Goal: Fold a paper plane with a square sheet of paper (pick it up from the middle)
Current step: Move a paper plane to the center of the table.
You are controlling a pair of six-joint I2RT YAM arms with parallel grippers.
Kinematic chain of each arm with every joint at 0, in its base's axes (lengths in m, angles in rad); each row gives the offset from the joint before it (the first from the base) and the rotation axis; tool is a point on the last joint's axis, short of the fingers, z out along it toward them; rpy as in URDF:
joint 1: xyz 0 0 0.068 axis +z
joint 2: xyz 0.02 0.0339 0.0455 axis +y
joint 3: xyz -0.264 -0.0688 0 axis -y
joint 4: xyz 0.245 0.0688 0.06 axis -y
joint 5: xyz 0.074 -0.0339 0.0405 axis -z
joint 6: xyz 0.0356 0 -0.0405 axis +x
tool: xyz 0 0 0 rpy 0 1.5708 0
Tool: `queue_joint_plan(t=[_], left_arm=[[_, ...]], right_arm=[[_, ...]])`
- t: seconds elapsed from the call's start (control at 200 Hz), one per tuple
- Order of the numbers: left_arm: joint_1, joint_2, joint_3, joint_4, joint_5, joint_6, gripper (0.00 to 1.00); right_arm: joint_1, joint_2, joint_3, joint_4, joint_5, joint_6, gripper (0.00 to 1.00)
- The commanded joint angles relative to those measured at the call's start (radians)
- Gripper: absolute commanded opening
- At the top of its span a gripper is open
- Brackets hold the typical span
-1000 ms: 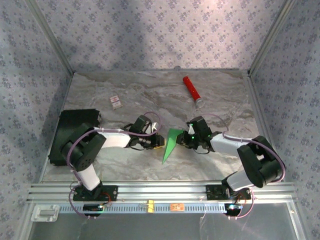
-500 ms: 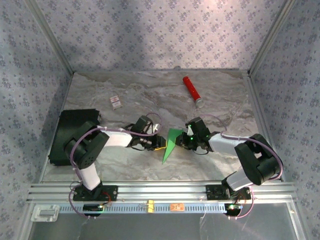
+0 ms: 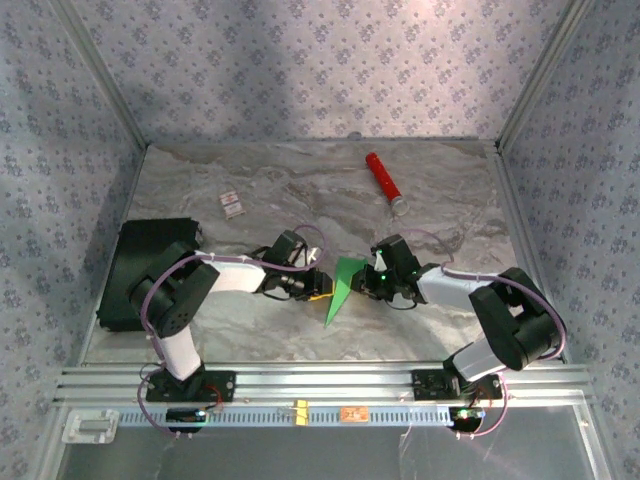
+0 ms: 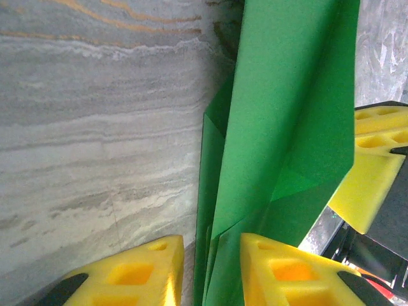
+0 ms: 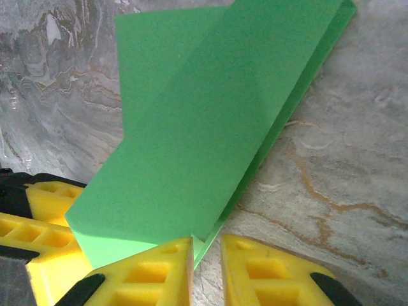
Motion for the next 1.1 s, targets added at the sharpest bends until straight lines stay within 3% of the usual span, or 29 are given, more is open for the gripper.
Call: queue_joint_plan(t=[0.0, 1.094], left_arm=[[-0.025, 0.035, 0.021, 0.0, 0.016, 0.018, 0.29], [-0.043, 0.032, 0.021, 0.04, 0.087, 0.046, 0.28]], right_arm=[[0.006, -0.021, -0.023, 0.007, 0.029, 0.022, 0.2], [-0.001, 0.021, -0.014, -0.01, 0.003, 0.014, 0.19]])
